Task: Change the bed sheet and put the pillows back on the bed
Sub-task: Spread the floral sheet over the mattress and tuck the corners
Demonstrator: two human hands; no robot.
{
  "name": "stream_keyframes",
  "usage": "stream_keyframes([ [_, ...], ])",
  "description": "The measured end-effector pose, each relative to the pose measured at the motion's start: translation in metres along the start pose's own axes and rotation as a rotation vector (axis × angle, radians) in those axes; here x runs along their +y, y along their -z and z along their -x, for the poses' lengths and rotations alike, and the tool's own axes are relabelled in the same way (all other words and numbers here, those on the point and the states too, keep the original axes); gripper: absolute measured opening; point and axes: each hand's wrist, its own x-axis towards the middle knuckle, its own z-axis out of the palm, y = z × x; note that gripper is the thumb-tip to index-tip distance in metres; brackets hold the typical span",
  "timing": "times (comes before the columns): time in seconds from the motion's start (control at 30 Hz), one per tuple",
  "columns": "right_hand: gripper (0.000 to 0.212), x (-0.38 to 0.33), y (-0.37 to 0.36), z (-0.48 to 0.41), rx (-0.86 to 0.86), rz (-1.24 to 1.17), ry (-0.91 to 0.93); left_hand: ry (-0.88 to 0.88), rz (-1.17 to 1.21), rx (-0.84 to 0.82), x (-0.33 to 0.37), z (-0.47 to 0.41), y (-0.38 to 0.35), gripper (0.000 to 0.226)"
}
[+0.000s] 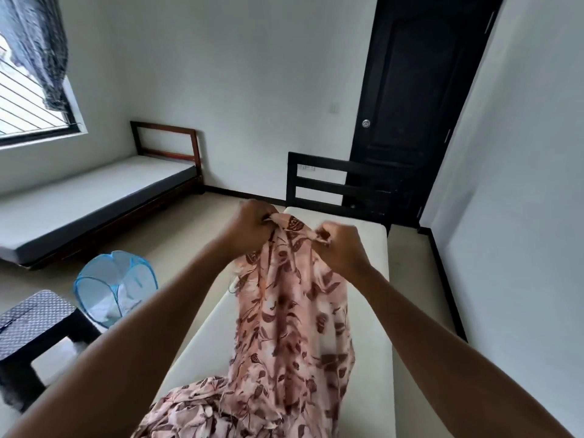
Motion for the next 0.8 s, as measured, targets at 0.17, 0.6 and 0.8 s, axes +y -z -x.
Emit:
stream_keyframes([
  [0.17, 0.033, 0.099, -0.015, 0.048, -0.098, 0.240, -0.328, -0.035, 0.102, 0.221, -0.014, 0.002, 0.031, 0.022],
  [0.6, 0.022, -0.074, 0.031, -0.018, -0.152, -0.510, -0.002, 0.186, -0.077, 0.270, -0.032, -0.002, 0.032, 0.031],
  [0.8, 0.018, -0.083, 0.022, -0.014, -0.202, -0.434, 0.028, 0.058, 0.492, -0.231, -0.013, 0.008, 0.034, 0.058],
])
